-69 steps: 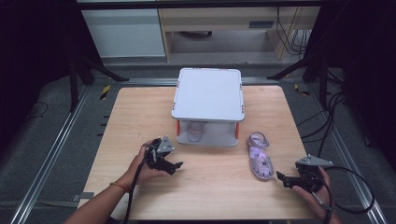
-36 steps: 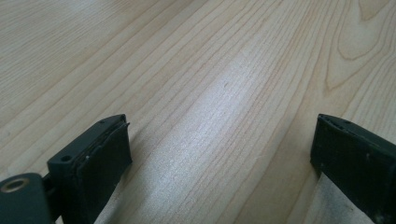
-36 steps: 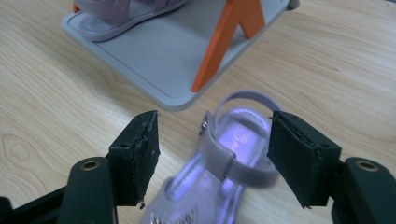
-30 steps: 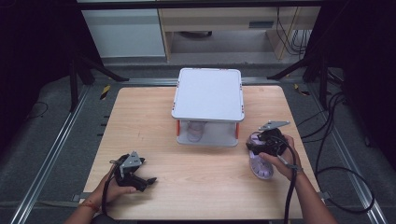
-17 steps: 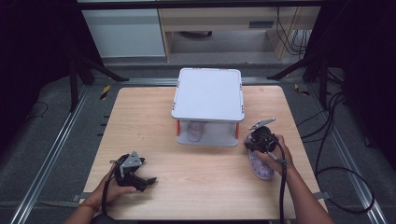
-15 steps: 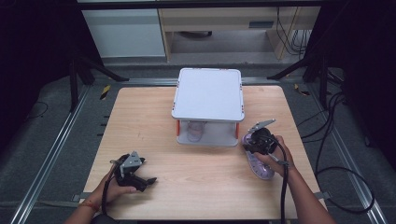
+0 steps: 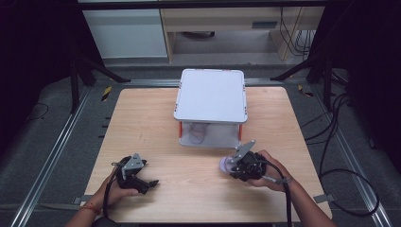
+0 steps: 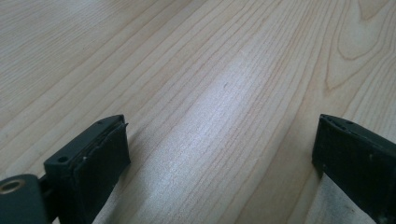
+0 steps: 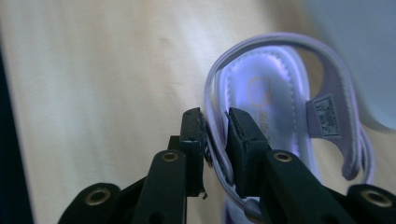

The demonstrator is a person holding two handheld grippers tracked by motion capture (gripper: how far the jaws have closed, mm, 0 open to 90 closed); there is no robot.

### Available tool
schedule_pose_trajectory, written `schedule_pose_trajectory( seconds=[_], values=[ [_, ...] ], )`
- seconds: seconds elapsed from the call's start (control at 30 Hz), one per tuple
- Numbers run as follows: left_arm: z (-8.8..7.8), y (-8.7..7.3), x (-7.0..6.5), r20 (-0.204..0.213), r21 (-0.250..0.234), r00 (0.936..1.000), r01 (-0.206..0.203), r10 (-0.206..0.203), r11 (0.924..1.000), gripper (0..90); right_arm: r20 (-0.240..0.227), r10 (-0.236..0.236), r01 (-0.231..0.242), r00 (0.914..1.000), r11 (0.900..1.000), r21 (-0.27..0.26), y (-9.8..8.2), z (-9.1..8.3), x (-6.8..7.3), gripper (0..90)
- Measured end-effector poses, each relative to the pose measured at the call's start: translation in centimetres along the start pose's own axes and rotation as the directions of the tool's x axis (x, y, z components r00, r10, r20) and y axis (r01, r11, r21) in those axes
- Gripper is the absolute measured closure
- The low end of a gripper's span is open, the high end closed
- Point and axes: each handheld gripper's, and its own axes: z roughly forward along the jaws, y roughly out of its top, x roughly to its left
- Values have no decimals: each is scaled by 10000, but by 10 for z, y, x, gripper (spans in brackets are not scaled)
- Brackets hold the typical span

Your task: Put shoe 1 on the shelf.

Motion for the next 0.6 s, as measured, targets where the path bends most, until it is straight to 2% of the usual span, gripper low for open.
schedule_pose_trajectory(
  seconds=[0.07, 0.2, 0.3, 0.33, 0.37, 0.5, 0.53, 0.57, 0.6],
  values=[
    [0, 0, 0, 0, 0, 10000, 0, 0, 10000, 27, -444, -484, 492, 9978, 9986, 173, 3, 5, 11, 754],
    [0, 0, 0, 0, -2, 10000, 3, -3, 10000, 27, -573, -617, 633, 9965, 9976, 272, 3, 7, 19, 715],
    [0, 0, 0, -5, 4, 10000, 2, -2, 10000, 26, -607, -438, 450, 9972, 9988, 177, 1, 7, 22, 683],
    [0, 0, 0, -7, 6, 10000, 5, -5, 10000, 26, -463, -122, 123, 9989, 9999, 24, 1, 7, 22, 640],
    [0, 0, 0, -9, 5, 10000, 6, -6, 10000, 26, -463, -122, 123, 9989, 9999, 24, 1, 7, 22, 640],
    [0, 0, 0, -9, 8, 10000, 10, -10, 10000, 24, -243, 662, -670, 9975, 9972, -337, 12, 13, 25, 531],
    [0, 0, 0, -8, 8, 10000, 10, -10, 10000, 24, -243, 662, -670, 9975, 9972, -337, 12, 13, 25, 531],
    [0, 0, 0, -9, 6, 10000, 11, -11, 10000, 24, -43, 687, -688, 9976, 9973, -256, 14, 16, 26, 499],
    [0, 0, 0, -10, 11, 10000, 8, -8, 10000, 24, 169, 1009, -1007, 9947, 9948, -166, 19, 22, 26, 520]
  ],
)
